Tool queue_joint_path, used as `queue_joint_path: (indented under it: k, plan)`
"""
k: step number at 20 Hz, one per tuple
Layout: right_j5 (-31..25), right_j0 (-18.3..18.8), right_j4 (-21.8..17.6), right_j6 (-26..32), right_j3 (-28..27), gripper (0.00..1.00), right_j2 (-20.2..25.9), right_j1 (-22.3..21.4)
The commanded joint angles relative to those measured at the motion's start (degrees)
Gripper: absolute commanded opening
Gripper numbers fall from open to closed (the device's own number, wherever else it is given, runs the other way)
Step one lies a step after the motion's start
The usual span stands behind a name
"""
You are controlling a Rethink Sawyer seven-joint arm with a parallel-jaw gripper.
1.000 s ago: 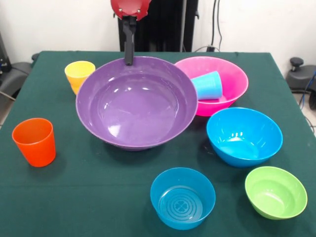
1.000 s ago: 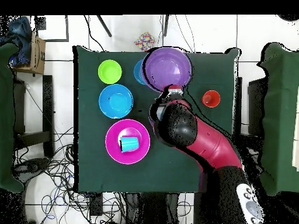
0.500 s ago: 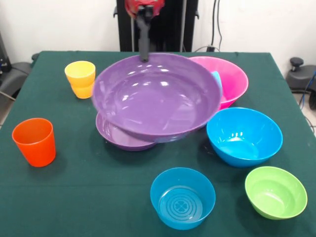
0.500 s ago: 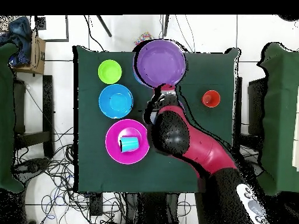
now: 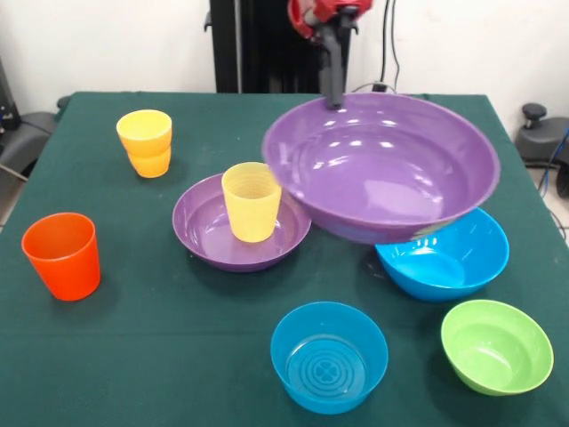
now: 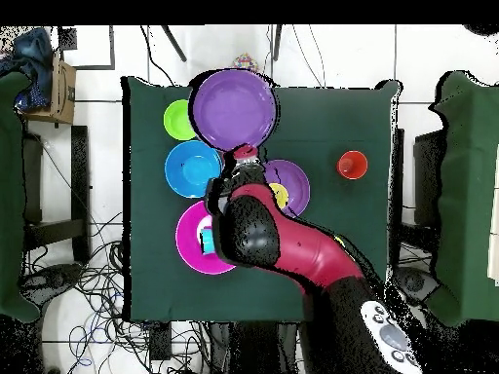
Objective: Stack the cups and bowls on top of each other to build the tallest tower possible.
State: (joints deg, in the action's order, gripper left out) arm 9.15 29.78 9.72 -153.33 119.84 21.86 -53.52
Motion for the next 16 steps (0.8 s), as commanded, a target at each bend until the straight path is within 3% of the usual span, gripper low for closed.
queue_joint_path:
  k: [1,8,16]
  plan:
    - [3.3,-3.2,-1.9,-7.7,3.5,0.0,-0.7,-0.5]
    - [-5.7,-5.5,1.1,-4.0,1.0,0.0,-5.0,-1.6]
    - [-4.3,-1.0,-0.9,-5.3,1.5,0.0,-0.2,-2.0]
